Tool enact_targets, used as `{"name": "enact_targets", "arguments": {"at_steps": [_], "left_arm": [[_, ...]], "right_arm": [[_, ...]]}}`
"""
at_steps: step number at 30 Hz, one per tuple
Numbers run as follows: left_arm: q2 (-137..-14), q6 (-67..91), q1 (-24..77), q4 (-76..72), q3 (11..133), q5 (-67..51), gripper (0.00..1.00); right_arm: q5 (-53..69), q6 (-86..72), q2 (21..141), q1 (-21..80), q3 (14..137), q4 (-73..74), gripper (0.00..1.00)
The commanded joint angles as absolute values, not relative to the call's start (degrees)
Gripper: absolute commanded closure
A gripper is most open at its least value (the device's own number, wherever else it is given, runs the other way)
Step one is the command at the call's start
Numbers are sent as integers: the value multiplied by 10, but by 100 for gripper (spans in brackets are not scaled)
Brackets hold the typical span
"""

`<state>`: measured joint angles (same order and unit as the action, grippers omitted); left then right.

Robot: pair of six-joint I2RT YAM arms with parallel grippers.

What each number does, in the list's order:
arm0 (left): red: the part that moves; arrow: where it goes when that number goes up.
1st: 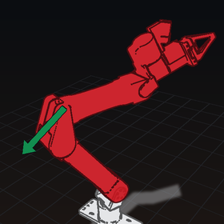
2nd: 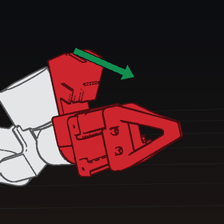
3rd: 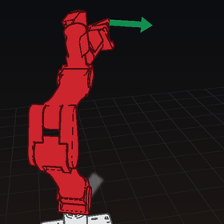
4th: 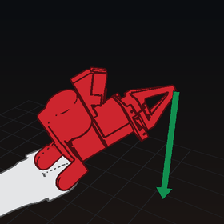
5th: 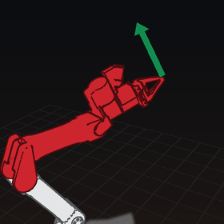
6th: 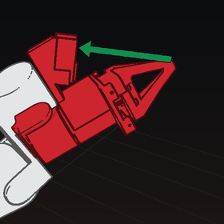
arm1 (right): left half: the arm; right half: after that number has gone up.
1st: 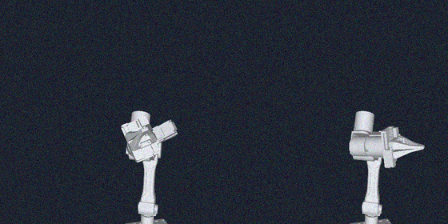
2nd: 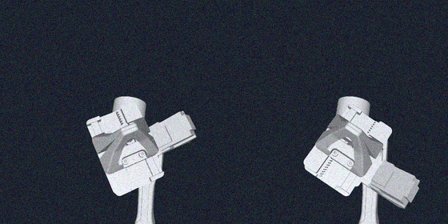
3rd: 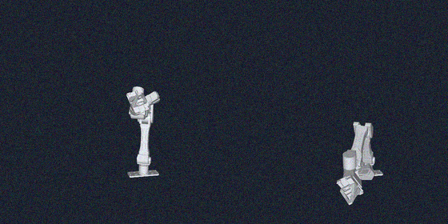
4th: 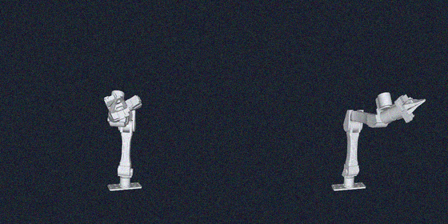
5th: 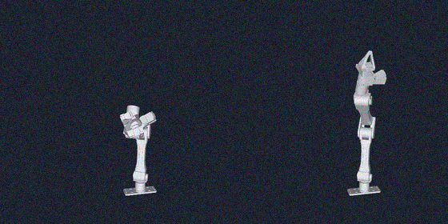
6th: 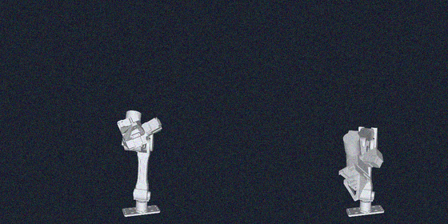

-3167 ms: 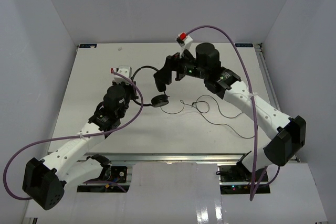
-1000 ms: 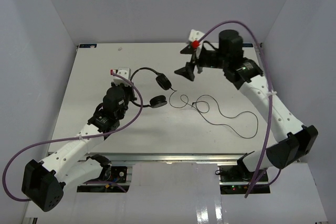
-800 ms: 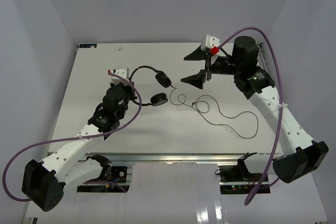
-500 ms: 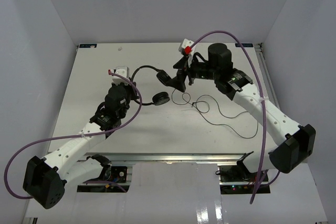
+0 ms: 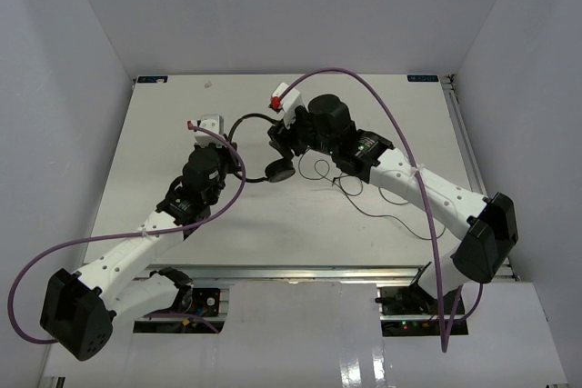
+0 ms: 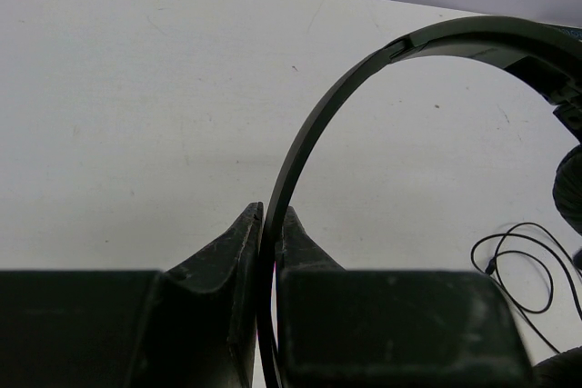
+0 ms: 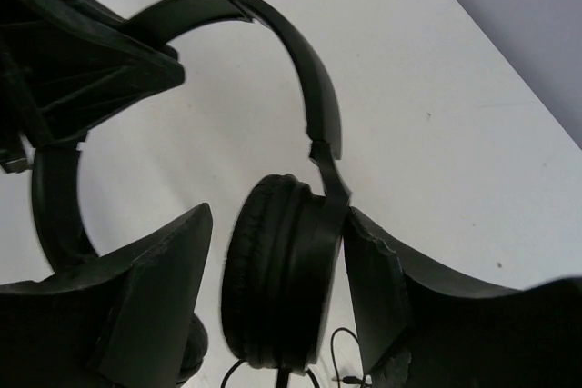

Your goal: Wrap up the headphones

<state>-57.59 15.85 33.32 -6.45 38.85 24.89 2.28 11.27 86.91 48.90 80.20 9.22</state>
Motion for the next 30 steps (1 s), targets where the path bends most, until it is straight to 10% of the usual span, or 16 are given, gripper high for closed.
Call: {"name": "enact_targets", "arguments": {"at_steps": [1,10,13,17,30], "left_arm": [[-560,172,332,-82,394,248,100],[-562,172,332,-80,398,242,89],[-562,158,332,-76,404,202,54],[-567,146,332,-54,413,151,31],[-542,149,332,-15,383,90,21]], "right_arm": [[-72,145,869,498,836,70,44],[-25,185,869,508,843,93,85],[-6,202,864,509,842,99,89],[-5,213,853,509,834,96,92],[-19,204,838,507,845,86,92]]}}
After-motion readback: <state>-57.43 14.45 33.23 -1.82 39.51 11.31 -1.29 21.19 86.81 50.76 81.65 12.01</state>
